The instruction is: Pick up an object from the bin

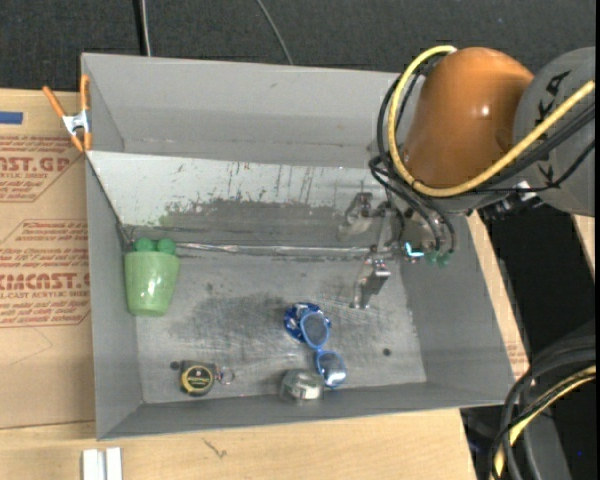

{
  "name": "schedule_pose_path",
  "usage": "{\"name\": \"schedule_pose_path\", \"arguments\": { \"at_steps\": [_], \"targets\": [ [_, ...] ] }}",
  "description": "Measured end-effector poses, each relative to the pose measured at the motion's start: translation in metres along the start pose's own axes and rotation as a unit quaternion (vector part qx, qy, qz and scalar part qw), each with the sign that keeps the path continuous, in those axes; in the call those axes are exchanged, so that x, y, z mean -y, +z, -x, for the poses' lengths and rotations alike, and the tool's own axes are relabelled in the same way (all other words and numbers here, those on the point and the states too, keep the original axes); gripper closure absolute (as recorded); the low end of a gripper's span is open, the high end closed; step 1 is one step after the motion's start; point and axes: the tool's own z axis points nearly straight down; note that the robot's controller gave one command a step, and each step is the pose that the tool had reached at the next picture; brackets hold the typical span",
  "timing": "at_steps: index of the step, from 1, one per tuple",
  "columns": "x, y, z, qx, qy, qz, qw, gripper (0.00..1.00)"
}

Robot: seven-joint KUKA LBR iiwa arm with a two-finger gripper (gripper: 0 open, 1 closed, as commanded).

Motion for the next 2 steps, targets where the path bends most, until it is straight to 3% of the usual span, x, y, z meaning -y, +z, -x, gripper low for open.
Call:
{"name": "schedule_pose_path", "arguments": {
  "at_steps": [1, 2],
  "targets": [
    [-0.018, 0.164, -0.011, 0.0077, 0.103, 0.001, 0.9947, 0.0],
    [-0.028, 0.136, -0.018, 0.0036, 0.187, 0.001, 0.9823, 0.0]
  ]
}}
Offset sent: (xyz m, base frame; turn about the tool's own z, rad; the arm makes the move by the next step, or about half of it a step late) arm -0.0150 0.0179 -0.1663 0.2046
